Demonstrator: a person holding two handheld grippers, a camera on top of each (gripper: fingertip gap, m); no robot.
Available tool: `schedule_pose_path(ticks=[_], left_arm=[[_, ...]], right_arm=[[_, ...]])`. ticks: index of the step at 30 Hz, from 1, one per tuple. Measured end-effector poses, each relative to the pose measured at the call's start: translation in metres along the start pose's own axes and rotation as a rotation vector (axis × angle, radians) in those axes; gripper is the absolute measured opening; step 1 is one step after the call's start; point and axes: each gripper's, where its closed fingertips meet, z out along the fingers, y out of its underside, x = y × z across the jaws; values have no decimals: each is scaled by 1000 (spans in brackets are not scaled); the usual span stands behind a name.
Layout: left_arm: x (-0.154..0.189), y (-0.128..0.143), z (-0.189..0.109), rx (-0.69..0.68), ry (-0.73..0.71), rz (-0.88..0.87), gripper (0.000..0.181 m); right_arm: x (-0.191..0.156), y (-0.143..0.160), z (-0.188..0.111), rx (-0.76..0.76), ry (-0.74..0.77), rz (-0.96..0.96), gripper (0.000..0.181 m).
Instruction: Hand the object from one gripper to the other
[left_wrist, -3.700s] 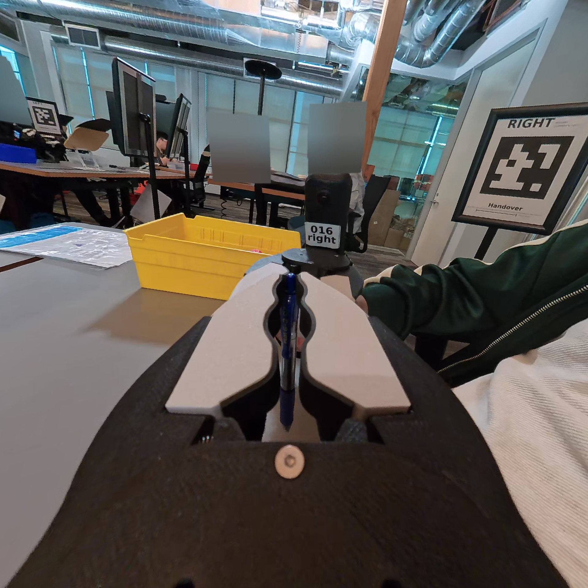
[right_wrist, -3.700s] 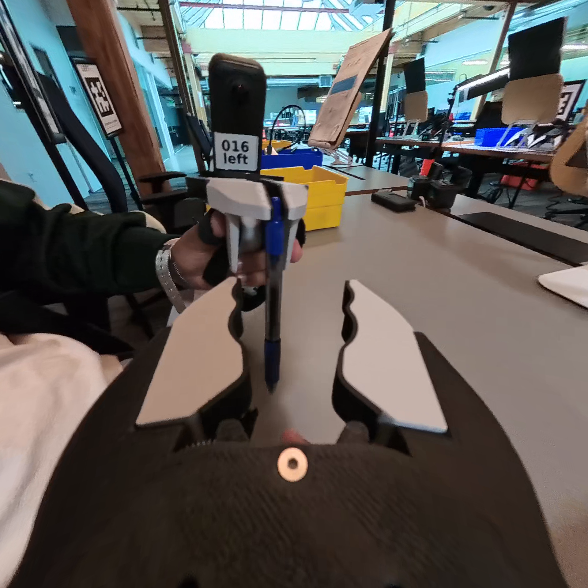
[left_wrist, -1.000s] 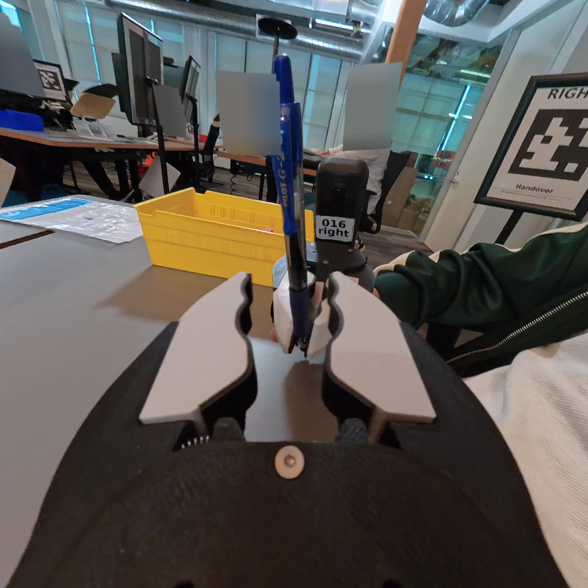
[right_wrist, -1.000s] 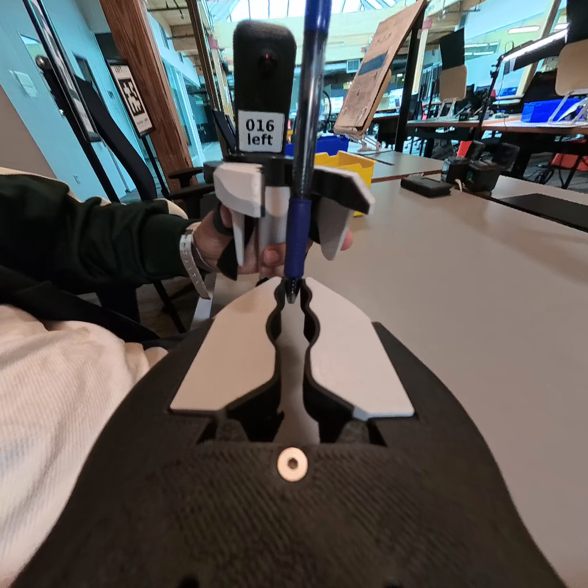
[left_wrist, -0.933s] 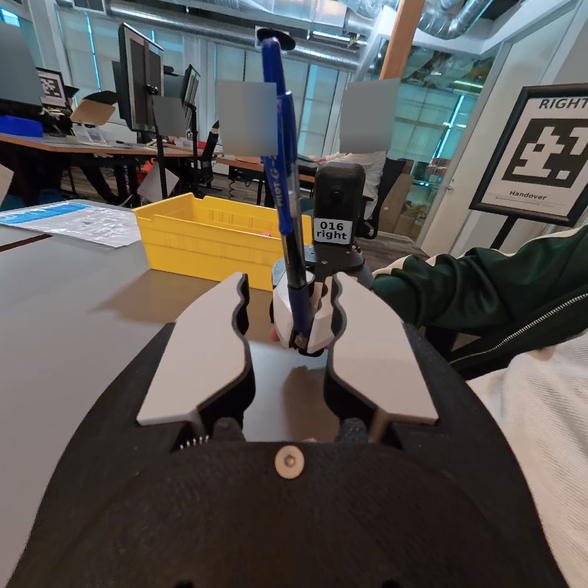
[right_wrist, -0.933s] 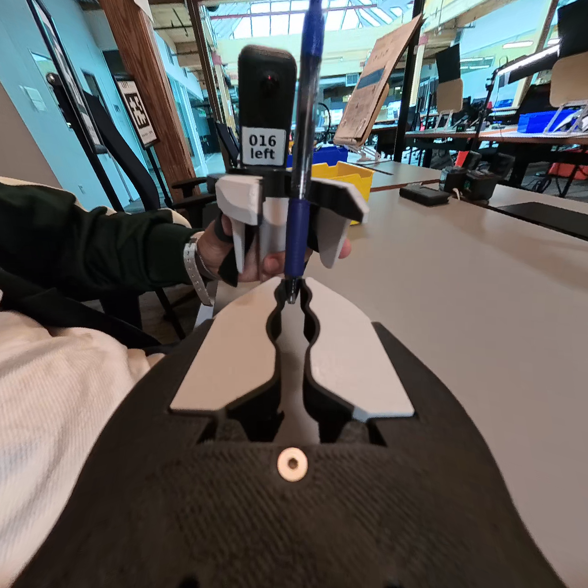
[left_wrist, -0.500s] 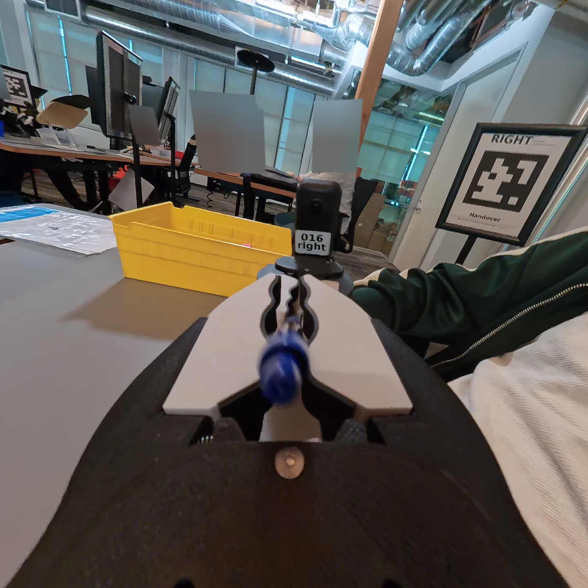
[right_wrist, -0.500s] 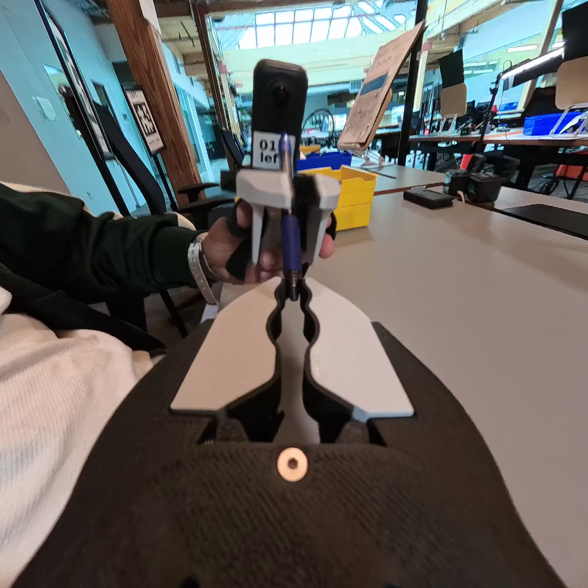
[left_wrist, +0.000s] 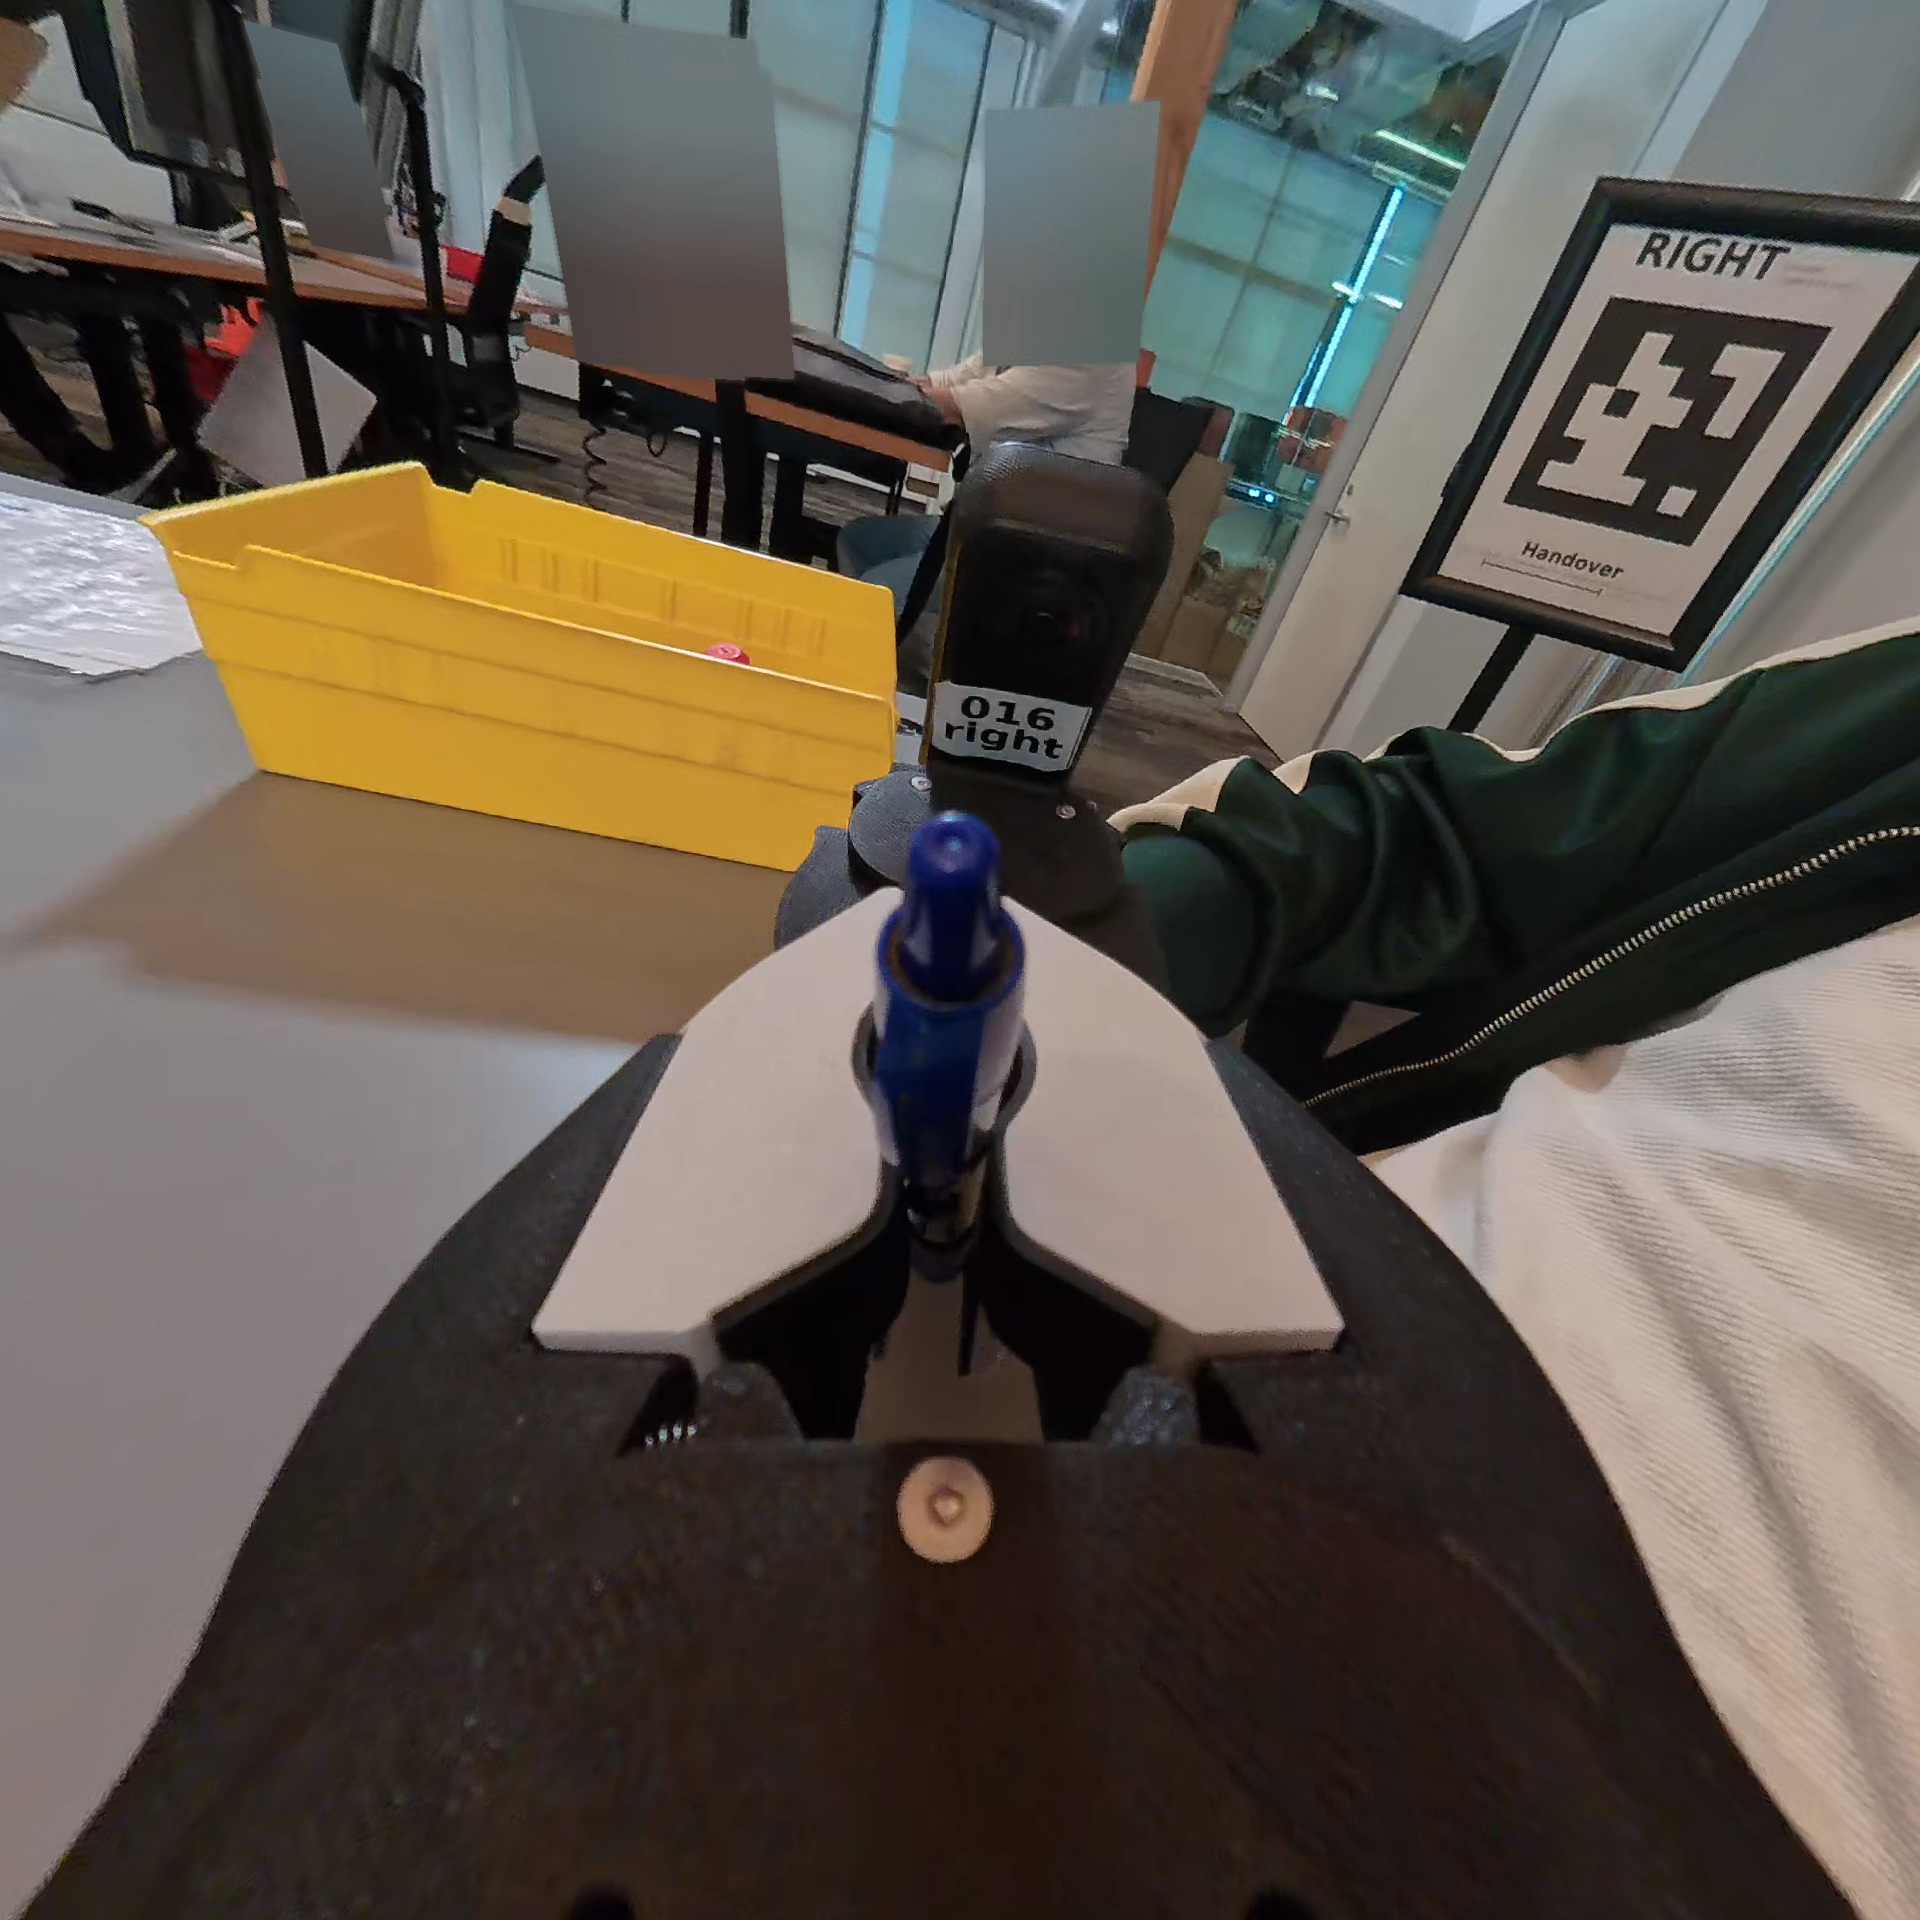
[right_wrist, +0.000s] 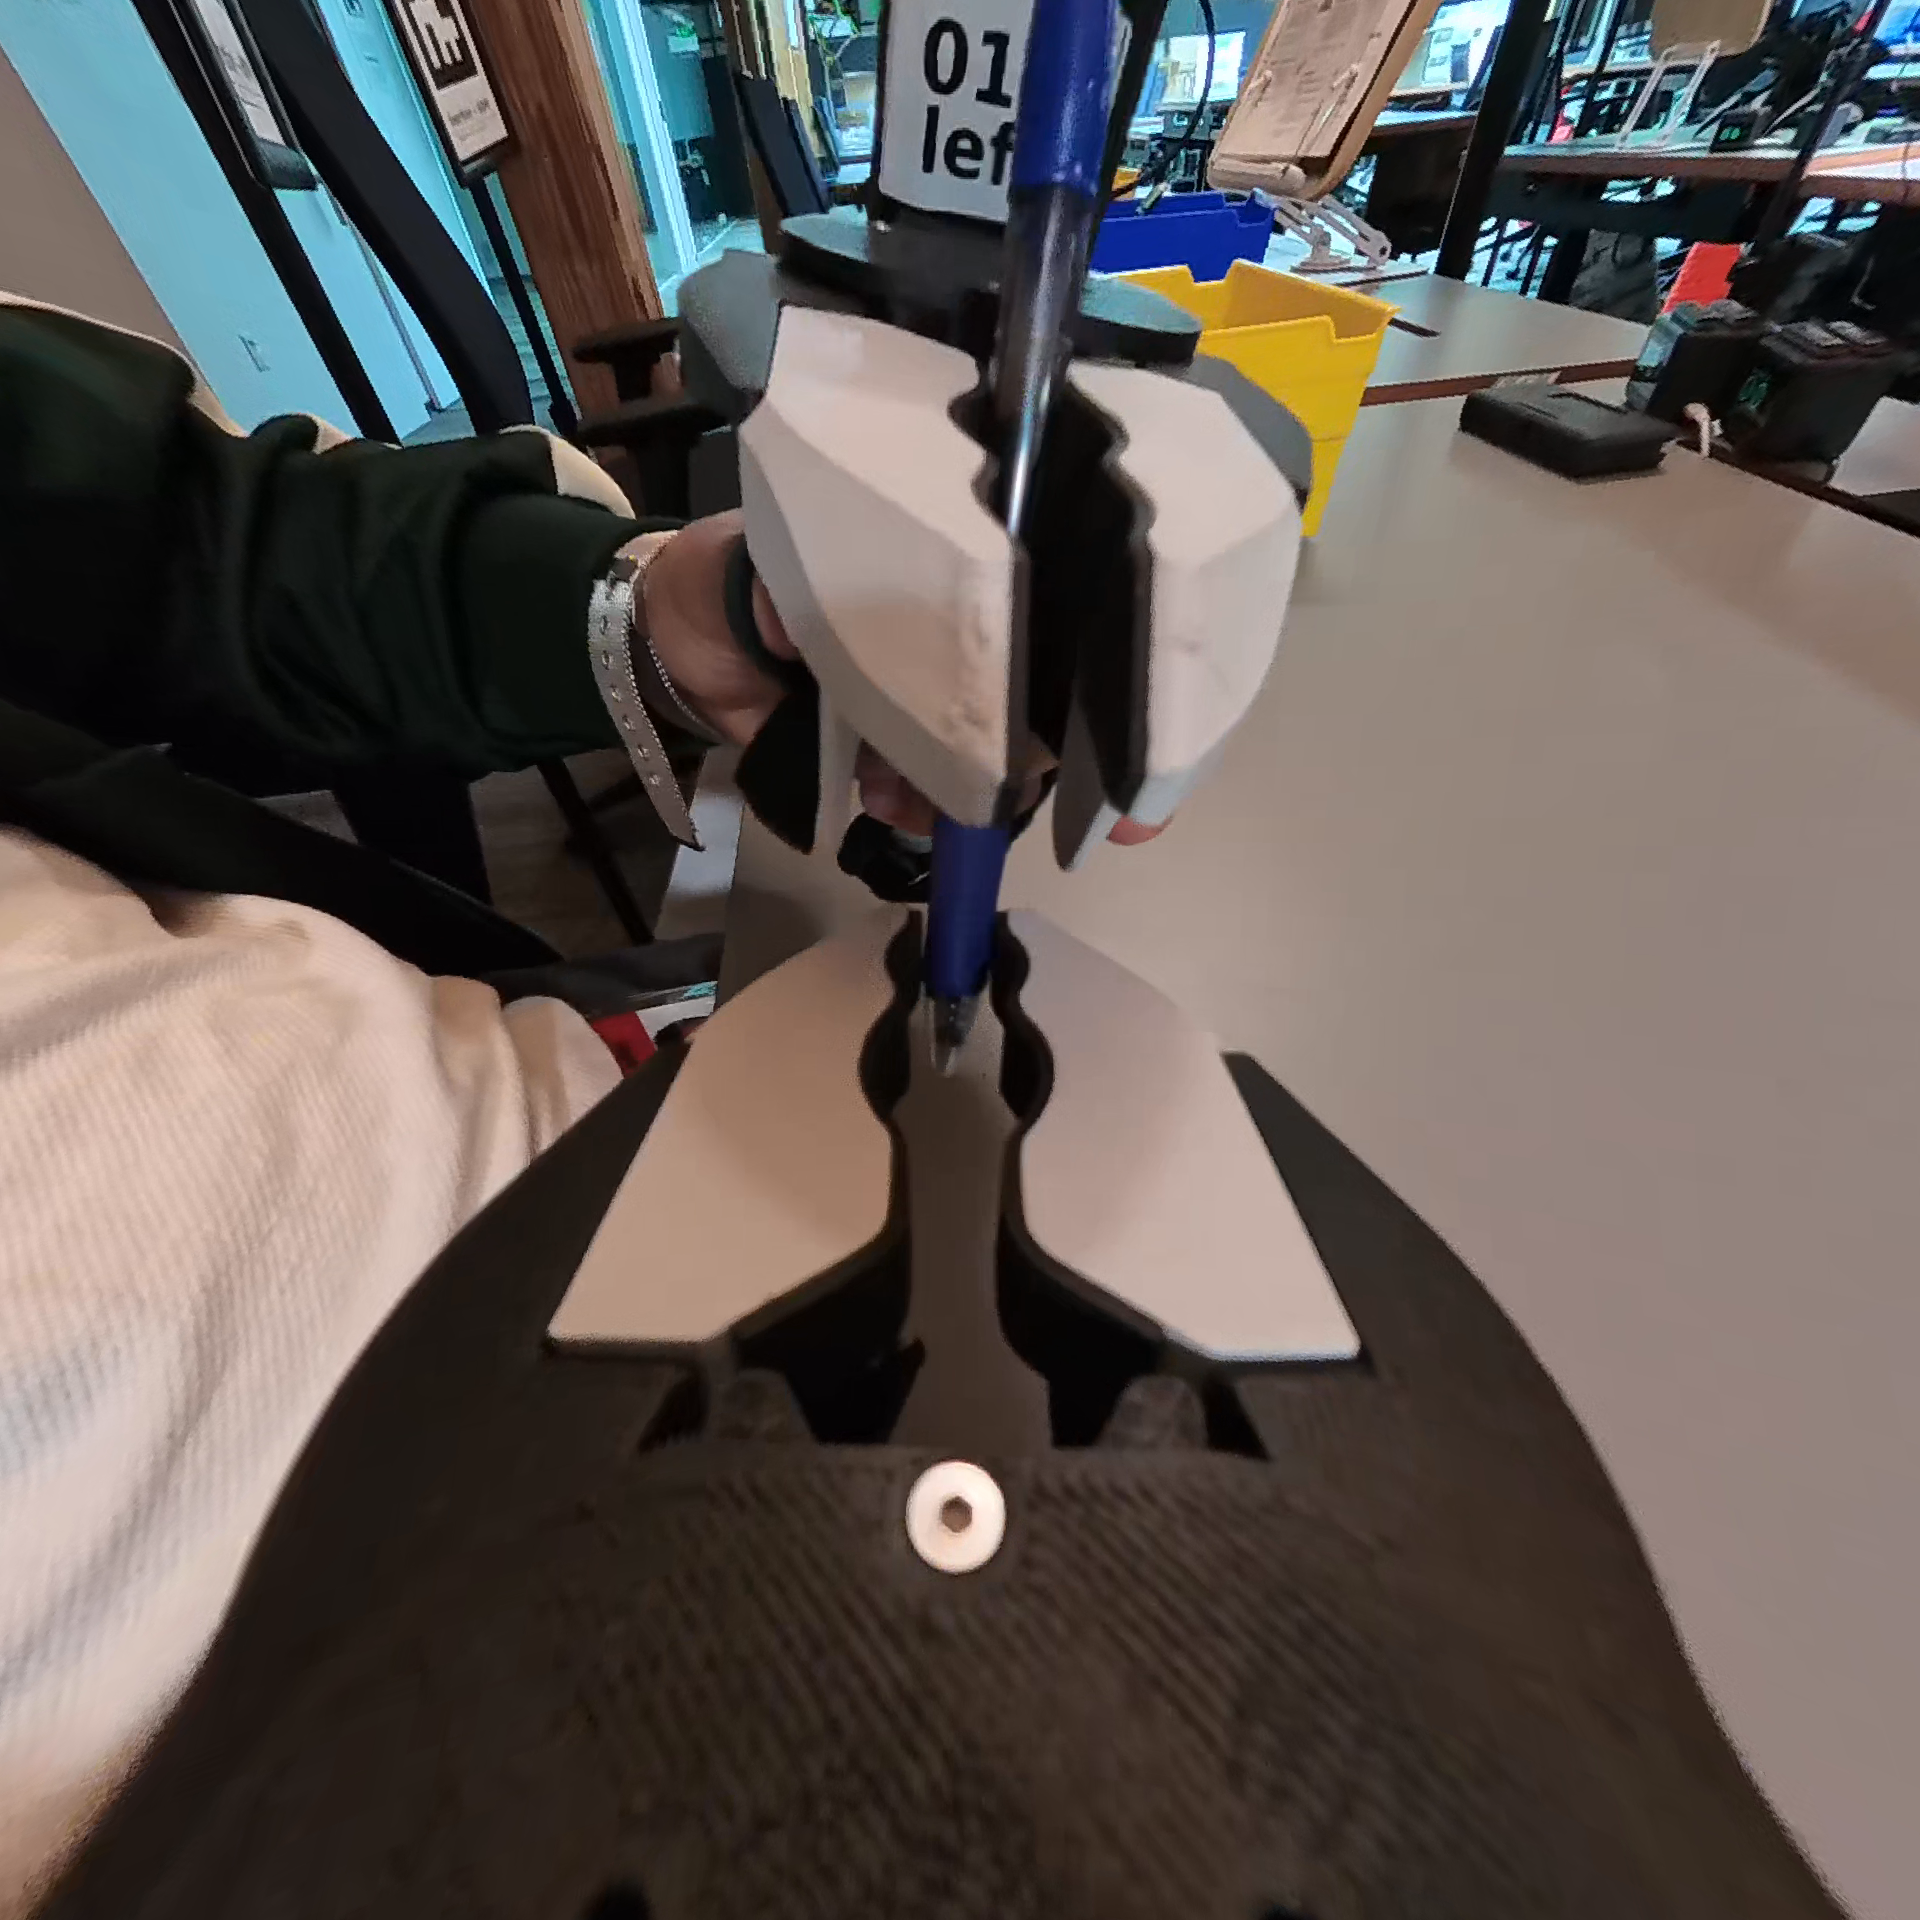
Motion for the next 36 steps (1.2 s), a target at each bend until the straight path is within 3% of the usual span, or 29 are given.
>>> schedule_pose_path(ticks=[6,9,11,15,21,28,36], left_arm=[[0,-1,0,0,-11,2,10],[-4,-12,-3,78,-36,-7,47],[-9,-20,-8,146,-58,-5,63],[-15,-36,-24,269,-75,-17,73],[-4,-33,-26,270,71,-95,47],[35,-33,-22,255,345,-142,33],[61,-28,-12,212,447,-79,10]], right_arm=[[0,-3,0,15,1,9,12],[2,-16,-6,91,9,10,12],[5,-25,-12,151,19,24,12],[14,-40,-26,274,18,83,12],[-6,-60,-39,430,-188,170,11],[-47,-70,-44,459,-504,264,11],[-60,-65,-40,415,-587,290,11]])
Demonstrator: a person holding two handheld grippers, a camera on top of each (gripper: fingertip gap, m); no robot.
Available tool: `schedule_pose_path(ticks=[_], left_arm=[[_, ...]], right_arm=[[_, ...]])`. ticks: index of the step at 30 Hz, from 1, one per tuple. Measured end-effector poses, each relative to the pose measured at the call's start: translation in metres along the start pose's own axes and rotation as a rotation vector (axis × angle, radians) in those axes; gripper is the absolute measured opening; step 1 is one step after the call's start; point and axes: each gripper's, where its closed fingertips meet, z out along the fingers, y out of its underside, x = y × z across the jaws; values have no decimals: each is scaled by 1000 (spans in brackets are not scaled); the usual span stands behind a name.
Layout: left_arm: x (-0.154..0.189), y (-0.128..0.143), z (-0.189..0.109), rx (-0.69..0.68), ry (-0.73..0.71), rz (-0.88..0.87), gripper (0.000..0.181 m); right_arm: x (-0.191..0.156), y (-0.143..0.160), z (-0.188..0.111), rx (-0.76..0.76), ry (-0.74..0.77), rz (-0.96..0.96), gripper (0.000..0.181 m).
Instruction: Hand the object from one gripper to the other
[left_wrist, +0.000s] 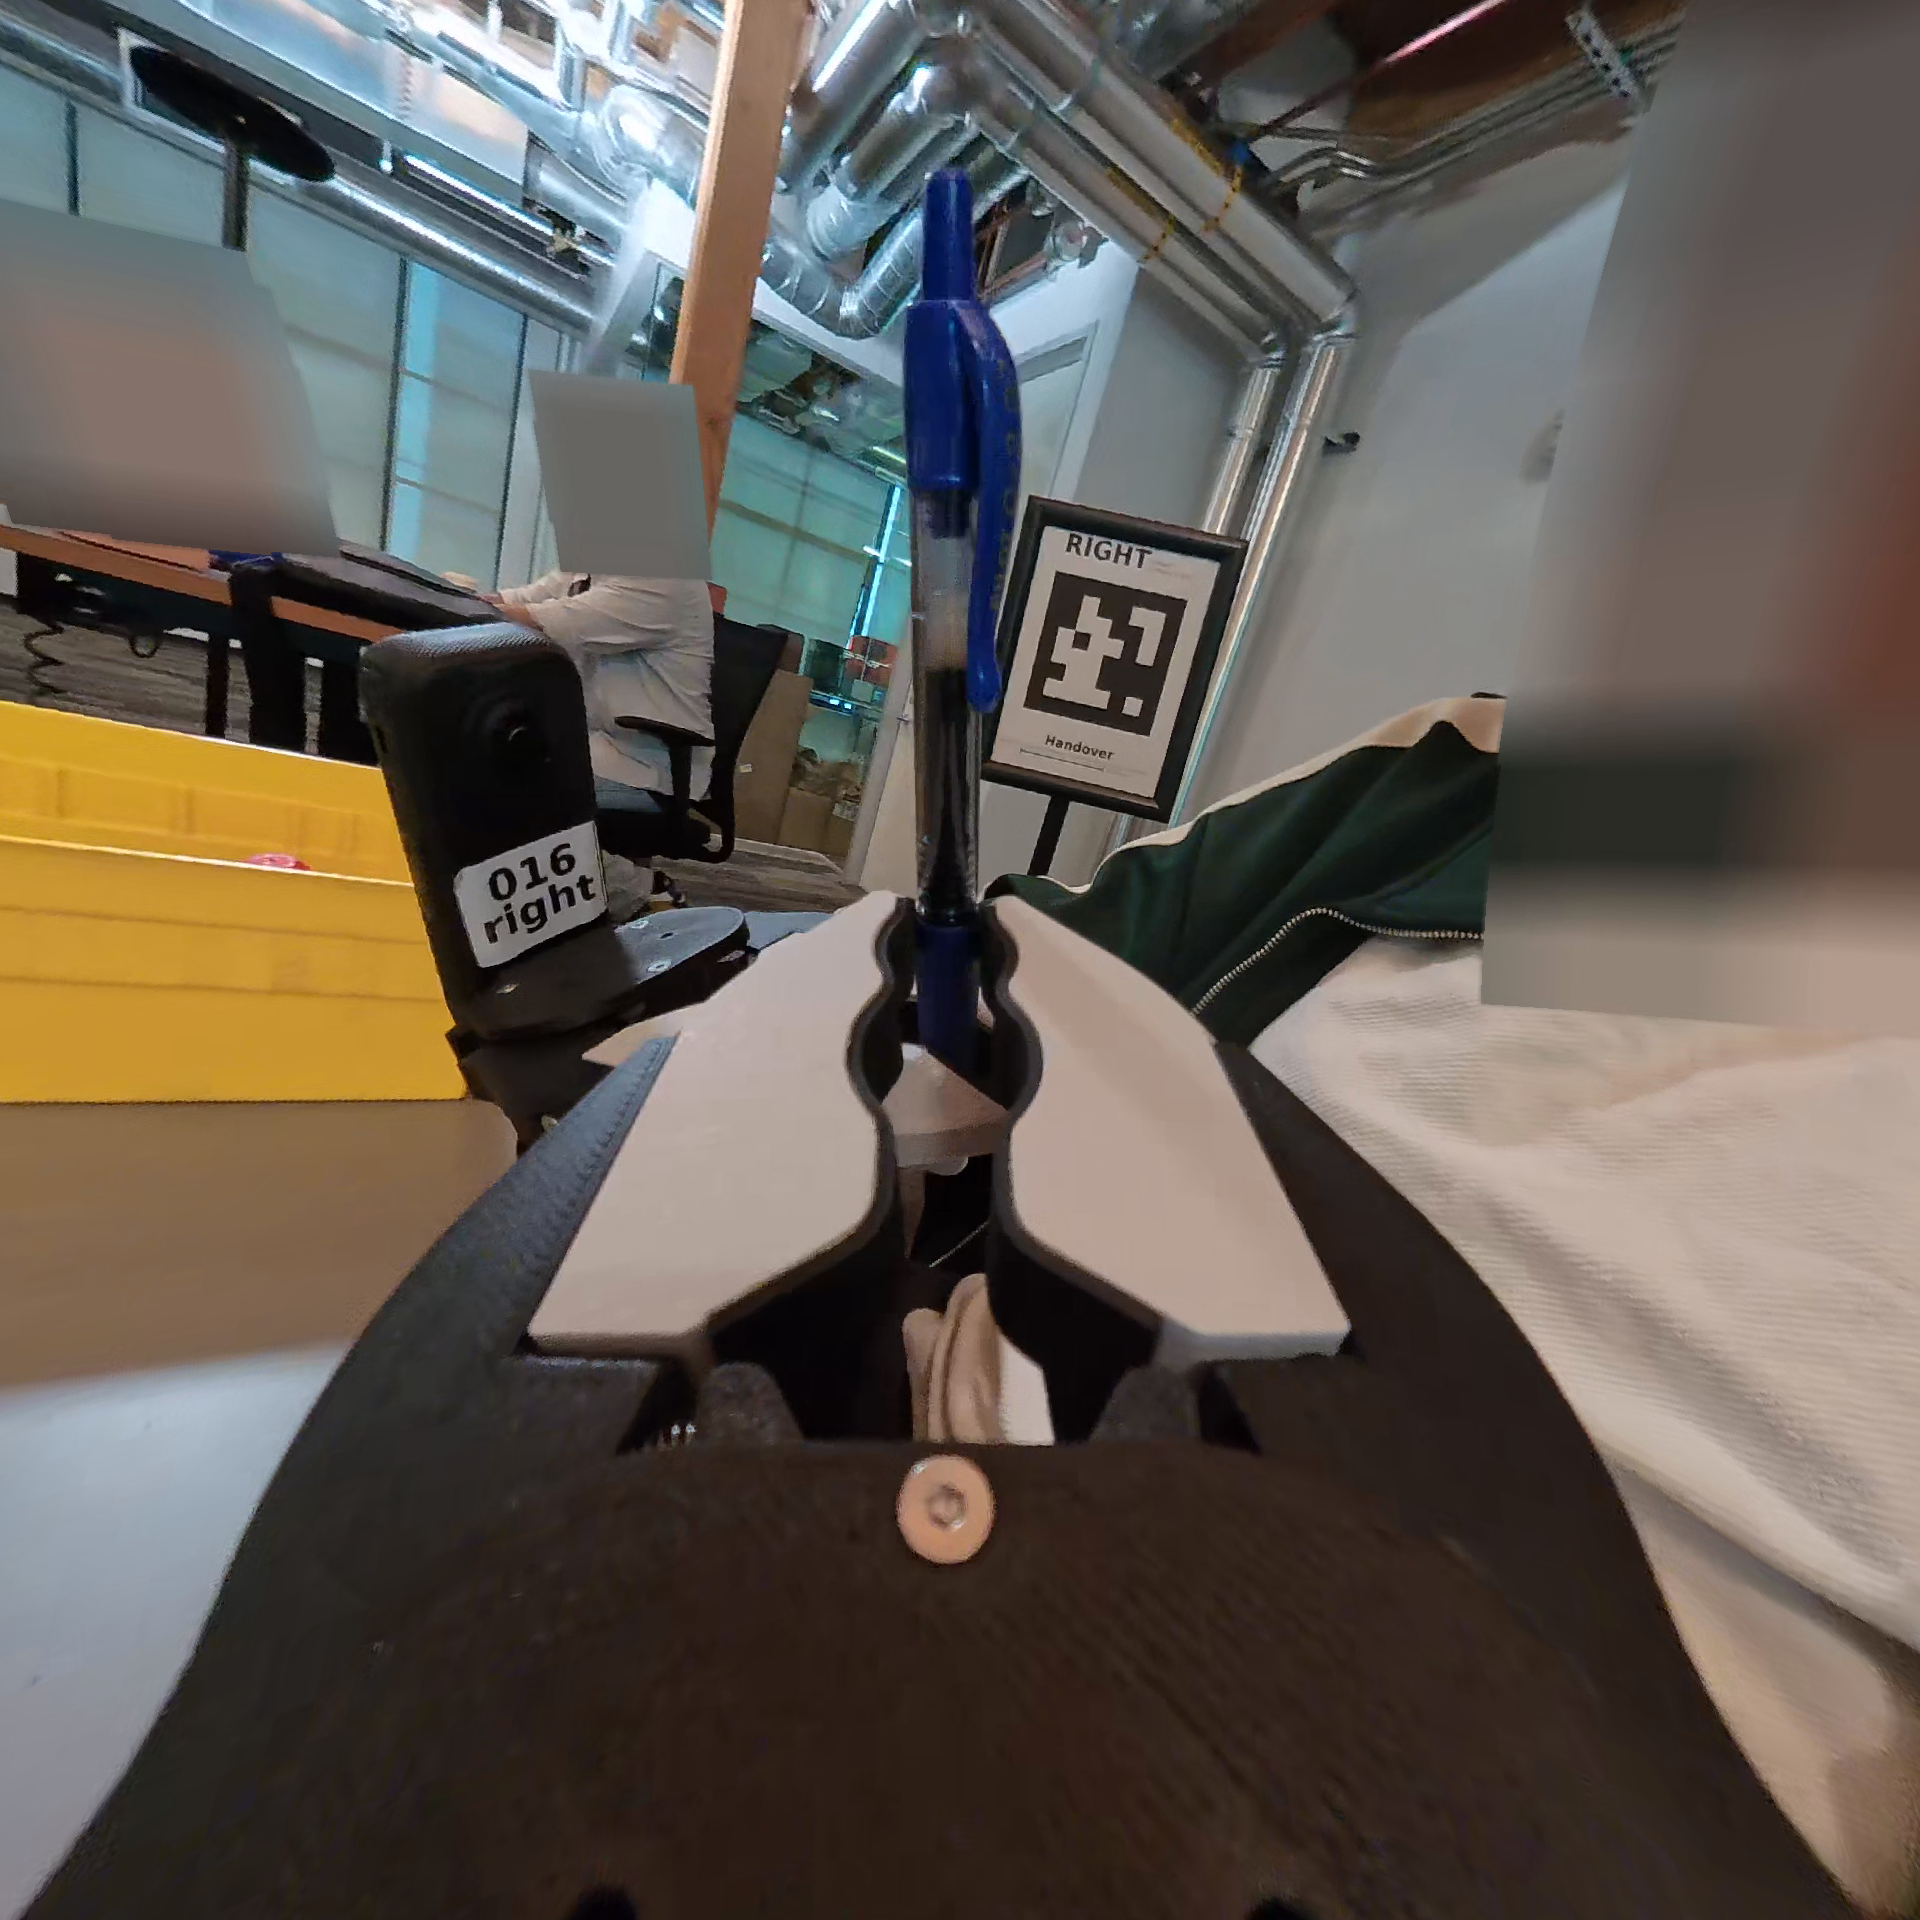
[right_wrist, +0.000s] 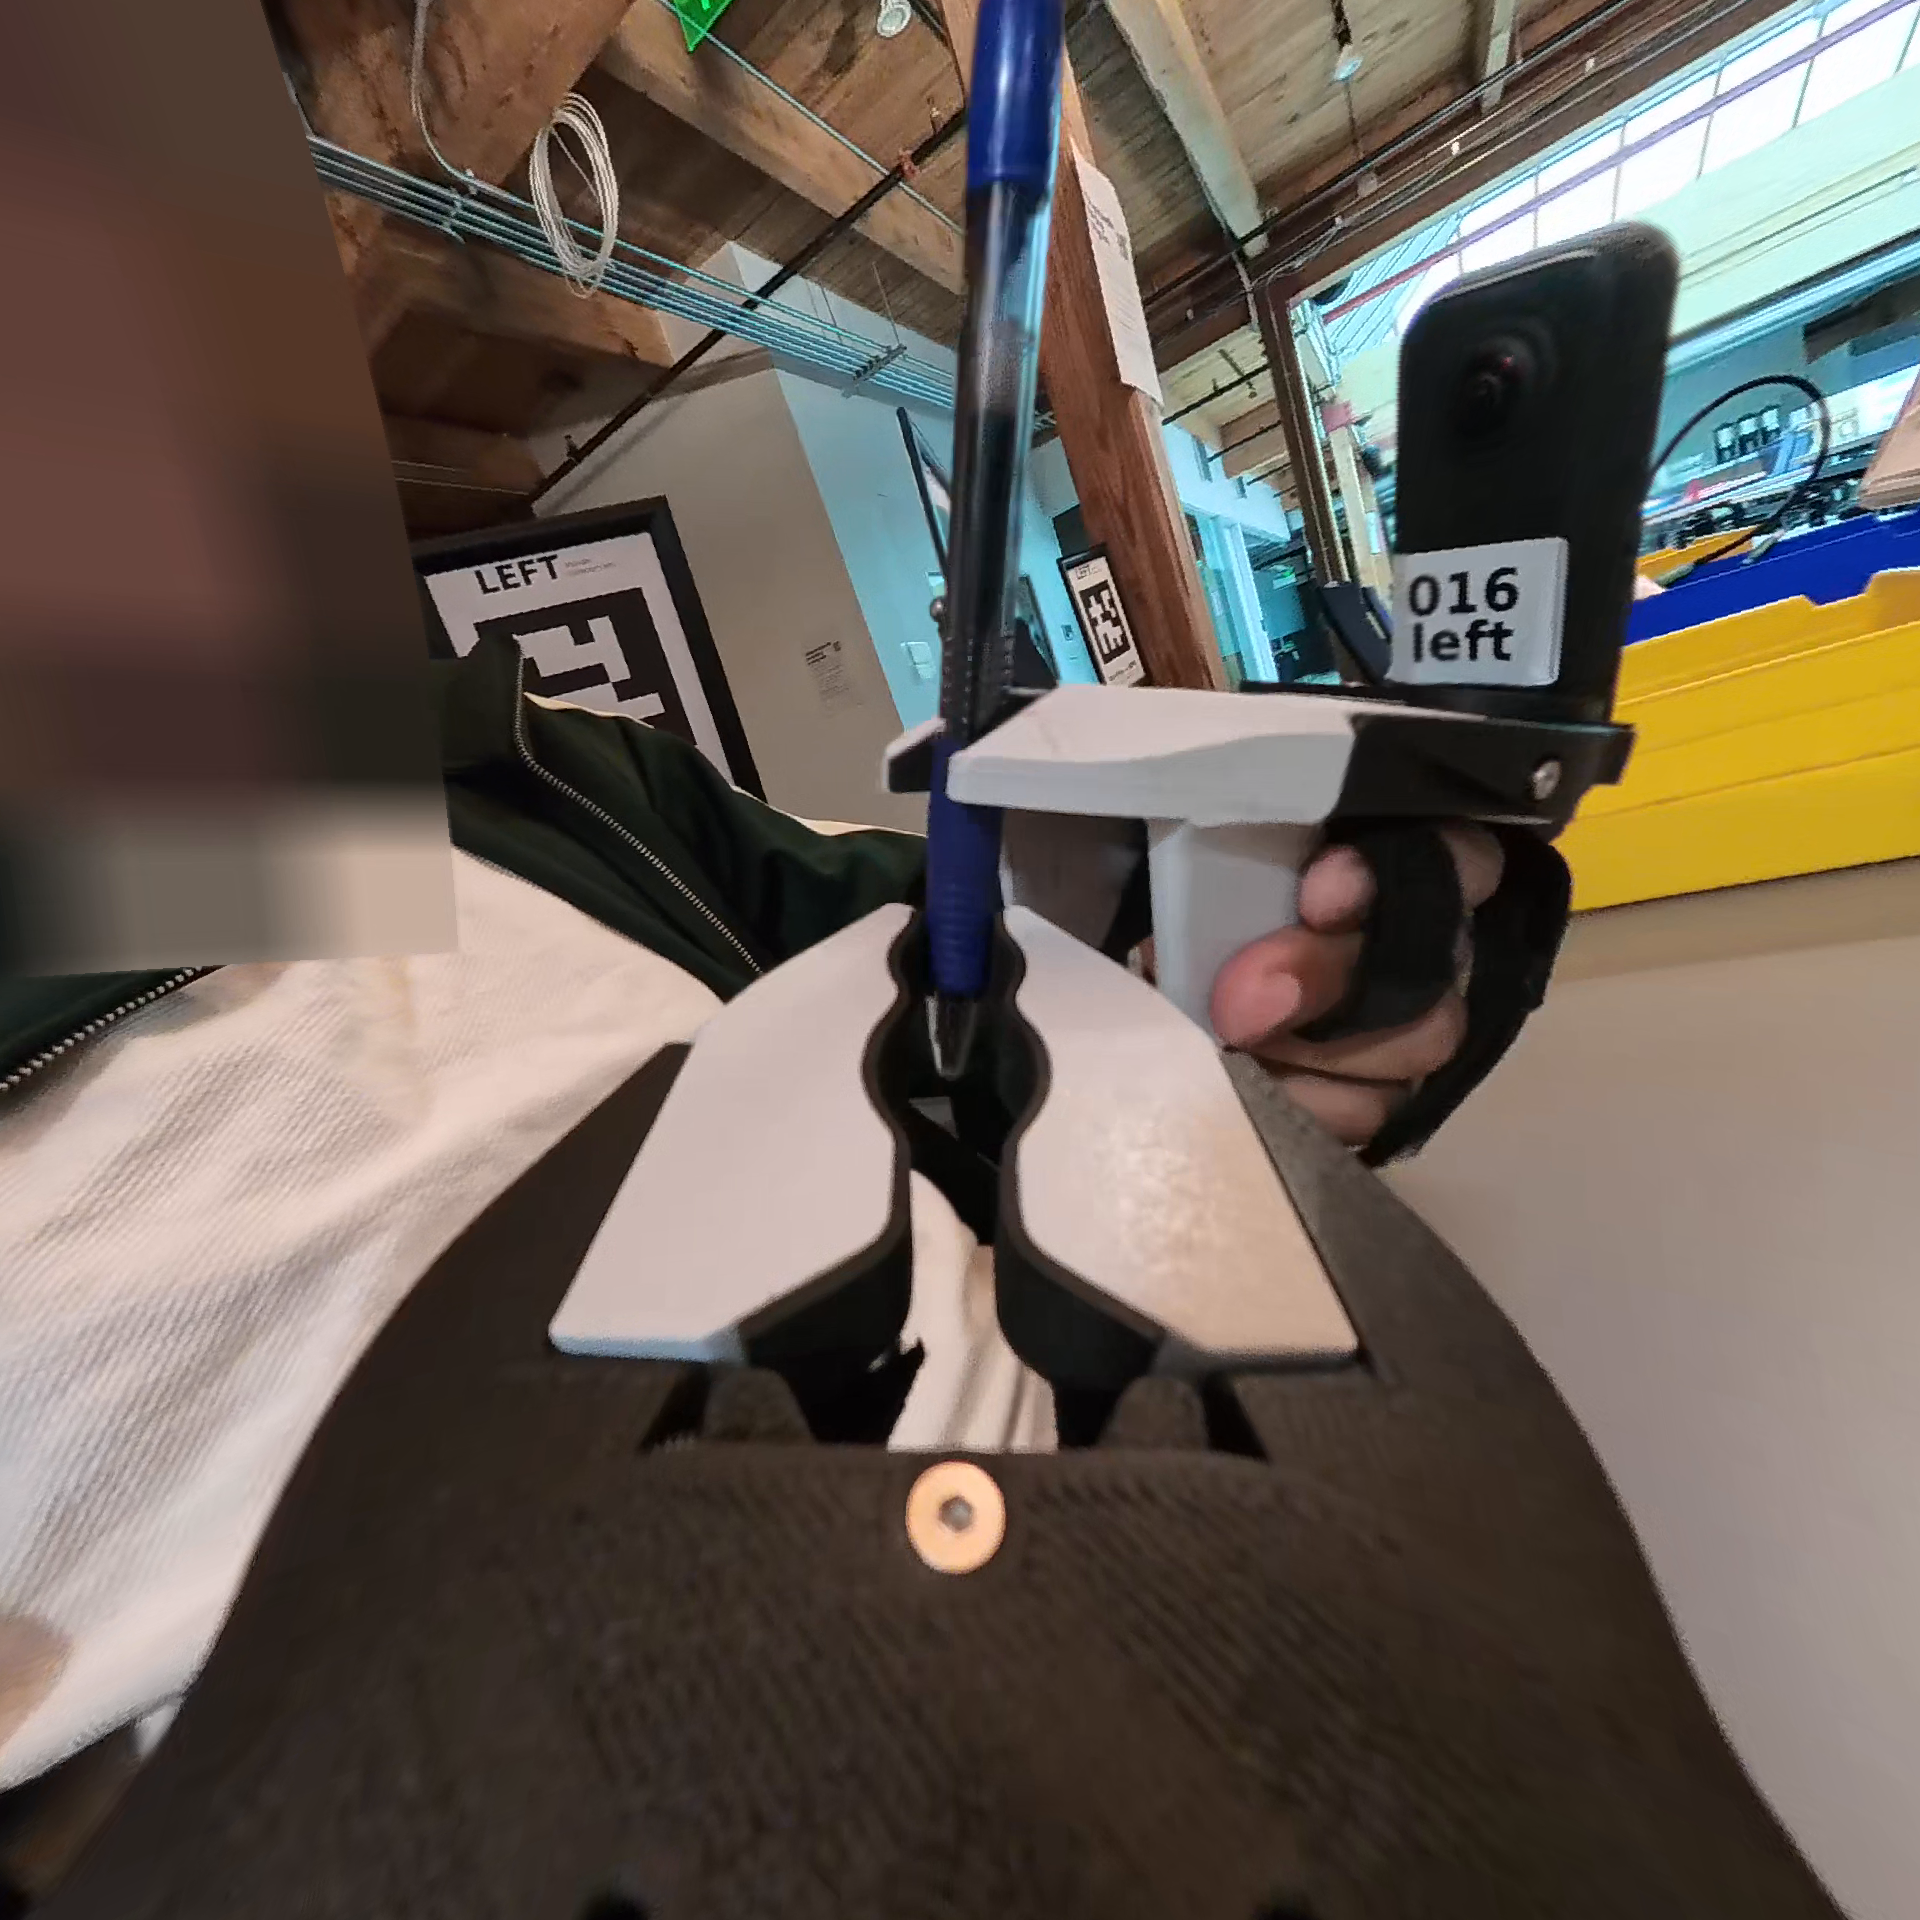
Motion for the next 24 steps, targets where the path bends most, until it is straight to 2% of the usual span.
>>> schedule_pose_path(ticks=[3,6,8,9,11,13,16,20,24], left_arm=[[-5,1,-2,-15,-29,-44,10],[-18,-2,-8,-14,-137,3,10],[-36,-7,-21,-3,-282,68,10],[-46,-9,-30,-3,-366,88,10],[-65,-8,-49,-45,-527,136,10],[-85,1,-69,-147,-714,186,11],[-97,8,-80,-243,-897,296,11],[-96,18,-61,-278,-925,361,11],[-95,29,-44,-281,-904,335,10]], right_arm=[[10,-1,-4,12,65,-35,14],[30,-10,-15,60,189,-49,44],[49,-26,-31,151,321,-38,74],[54,-34,-40,203,365,-32,80],[70,-43,-62,251,512,-27,80],[82,-51,-84,264,692,-112,78],[82,-57,-96,169,860,-307,66],[73,-57,-84,31,929,-514,49],[63,-54,-68,29,878,-522,39]])
